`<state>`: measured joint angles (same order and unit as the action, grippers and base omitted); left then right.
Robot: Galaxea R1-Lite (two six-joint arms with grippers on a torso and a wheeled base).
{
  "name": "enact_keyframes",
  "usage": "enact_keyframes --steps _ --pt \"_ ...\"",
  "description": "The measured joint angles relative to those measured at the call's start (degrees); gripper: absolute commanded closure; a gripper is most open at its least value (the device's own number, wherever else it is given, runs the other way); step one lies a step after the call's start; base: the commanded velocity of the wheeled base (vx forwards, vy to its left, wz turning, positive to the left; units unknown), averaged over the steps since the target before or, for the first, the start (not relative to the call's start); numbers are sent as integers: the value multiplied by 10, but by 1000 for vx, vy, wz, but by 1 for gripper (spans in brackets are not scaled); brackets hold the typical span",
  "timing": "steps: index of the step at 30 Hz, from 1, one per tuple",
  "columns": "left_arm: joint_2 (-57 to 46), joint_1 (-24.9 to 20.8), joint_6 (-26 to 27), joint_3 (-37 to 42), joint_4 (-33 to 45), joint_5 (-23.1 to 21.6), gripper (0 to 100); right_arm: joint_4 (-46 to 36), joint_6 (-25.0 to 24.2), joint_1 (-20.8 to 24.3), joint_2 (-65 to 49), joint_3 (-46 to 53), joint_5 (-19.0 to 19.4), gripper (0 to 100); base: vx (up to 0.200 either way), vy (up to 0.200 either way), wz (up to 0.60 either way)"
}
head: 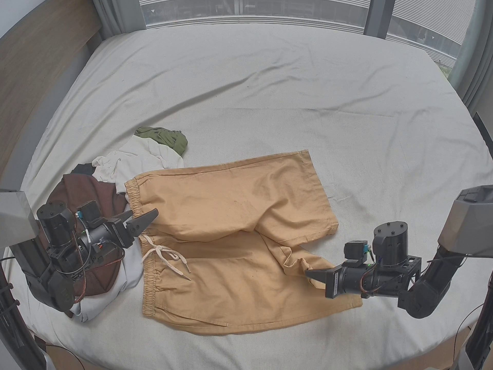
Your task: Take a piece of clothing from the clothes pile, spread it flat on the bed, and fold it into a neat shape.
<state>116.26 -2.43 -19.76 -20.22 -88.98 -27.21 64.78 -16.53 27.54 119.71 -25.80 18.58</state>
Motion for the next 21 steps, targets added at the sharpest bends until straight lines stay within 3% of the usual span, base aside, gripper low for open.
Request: enact_keyframes --steps 15,16,21 --pt "0 -1 0 0 0 1 0 -3 29 2 30 -9 -1 100 0 0 0" --pt "0 -1 0 0 0 1 0 -3 31 2 35 -11 -1 0 0 0 0" --pt "0 -1 0 0 0 1 0 2 31 2 43 -21 -1 0 0 0 0"
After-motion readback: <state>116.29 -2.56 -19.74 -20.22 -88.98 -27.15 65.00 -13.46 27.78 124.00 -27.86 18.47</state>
